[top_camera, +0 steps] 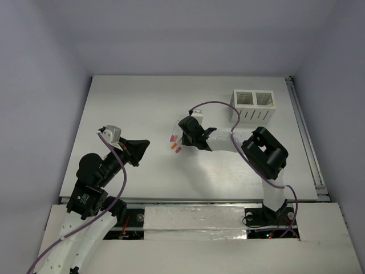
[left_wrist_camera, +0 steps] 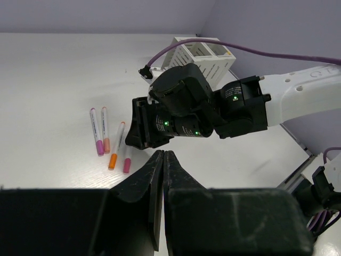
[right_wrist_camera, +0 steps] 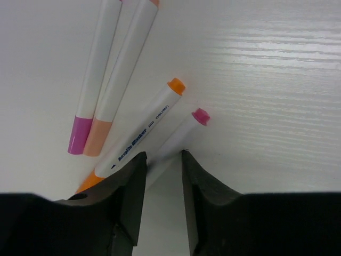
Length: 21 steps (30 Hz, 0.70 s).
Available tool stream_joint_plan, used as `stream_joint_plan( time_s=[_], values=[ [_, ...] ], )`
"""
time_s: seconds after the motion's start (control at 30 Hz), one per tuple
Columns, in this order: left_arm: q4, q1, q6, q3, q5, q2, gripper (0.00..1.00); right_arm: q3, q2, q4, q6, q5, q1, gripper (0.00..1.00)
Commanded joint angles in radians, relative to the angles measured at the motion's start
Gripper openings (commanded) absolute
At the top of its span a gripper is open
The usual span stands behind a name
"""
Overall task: Sort the stationery into containers
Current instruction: Pick up the pen from the center of the board.
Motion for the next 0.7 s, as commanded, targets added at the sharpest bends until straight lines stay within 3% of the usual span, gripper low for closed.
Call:
stream_joint_plan(
  time_s=[0.0, 0.2, 0.23, 0.33, 0.53, 0.67],
  values=[
    [0.029, -0.004, -0.001, 0.021, 0.012, -0.008, 0.0, 0.037, 0.016, -0.068, -0.031, 0.081, 0.007, 0.36],
    [0.029, -0.004, -0.001, 0.021, 0.014, -0.007, 0.0, 0.039, -0.003, -0.145, -0.16, 0.118, 0.007, 0.23],
    [0.027, -0.004, -0.002, 0.021, 0.014, -0.007, 0.0, 0.039, -0.007, -0.167, -0.164, 0.114, 0.007, 0.23],
    [0.029, -0.004, -0.001, 0.021, 0.014, -0.008, 0.01, 0.042, -0.01, -0.174, -0.189, 0.072, 0.007, 0.4],
    [0.029, -0.004, -0.002, 0.023, 0.016, -0.008, 0.01, 0.111, 0.043, -0.26, -0.214, 0.046, 0.007, 0.42],
    [0.027, -0.004, 0.001, 0.023, 0.017, -0.013, 0.01, 0.157, 0.075, -0.308, -0.226, 0.048, 0.007, 0.35]
  ],
)
